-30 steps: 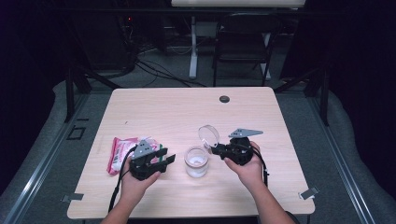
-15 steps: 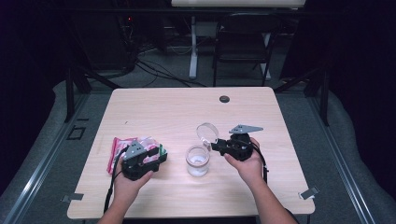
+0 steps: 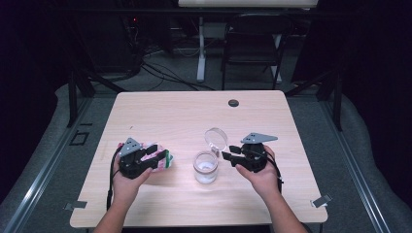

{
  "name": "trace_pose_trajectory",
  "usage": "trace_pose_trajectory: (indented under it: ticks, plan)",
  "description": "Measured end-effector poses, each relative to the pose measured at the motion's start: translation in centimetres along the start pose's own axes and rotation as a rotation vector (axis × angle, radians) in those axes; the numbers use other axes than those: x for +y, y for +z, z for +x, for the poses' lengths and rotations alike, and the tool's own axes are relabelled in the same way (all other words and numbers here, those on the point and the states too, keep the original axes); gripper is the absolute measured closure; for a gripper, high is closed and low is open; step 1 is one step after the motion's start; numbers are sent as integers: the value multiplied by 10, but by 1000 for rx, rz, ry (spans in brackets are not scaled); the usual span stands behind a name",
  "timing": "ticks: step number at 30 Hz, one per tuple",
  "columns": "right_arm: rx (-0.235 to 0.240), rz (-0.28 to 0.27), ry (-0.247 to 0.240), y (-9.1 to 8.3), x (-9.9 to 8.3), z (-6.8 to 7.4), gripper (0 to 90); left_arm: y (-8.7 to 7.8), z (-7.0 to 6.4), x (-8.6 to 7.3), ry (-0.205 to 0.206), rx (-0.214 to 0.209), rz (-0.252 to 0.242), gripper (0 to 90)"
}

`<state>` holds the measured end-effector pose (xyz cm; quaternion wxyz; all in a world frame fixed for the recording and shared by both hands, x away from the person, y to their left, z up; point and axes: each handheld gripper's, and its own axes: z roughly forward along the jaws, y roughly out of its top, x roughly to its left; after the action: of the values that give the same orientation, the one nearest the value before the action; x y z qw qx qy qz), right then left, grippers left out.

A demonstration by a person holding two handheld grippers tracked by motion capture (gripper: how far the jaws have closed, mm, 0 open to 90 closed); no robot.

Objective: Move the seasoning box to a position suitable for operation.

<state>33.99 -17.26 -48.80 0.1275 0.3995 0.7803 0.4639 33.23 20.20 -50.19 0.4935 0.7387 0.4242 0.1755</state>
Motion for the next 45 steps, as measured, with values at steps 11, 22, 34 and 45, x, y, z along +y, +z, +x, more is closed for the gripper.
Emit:
trace_pose_trajectory:
  ticks: [11,22,34,45]
  plan:
    - [23,50,-3,0,-3,20,577,-3,4,3,8,34,4,540]
    - [-30,83,-17,30,-11,37,550,-5,4,-5,23,45,34,536]
    - [11,103,13,32,-9,26,640,-9,8,-8,9,66,32,536]
    - [11,90,23,22,-5,19,642,-11,10,-7,16,76,23,536]
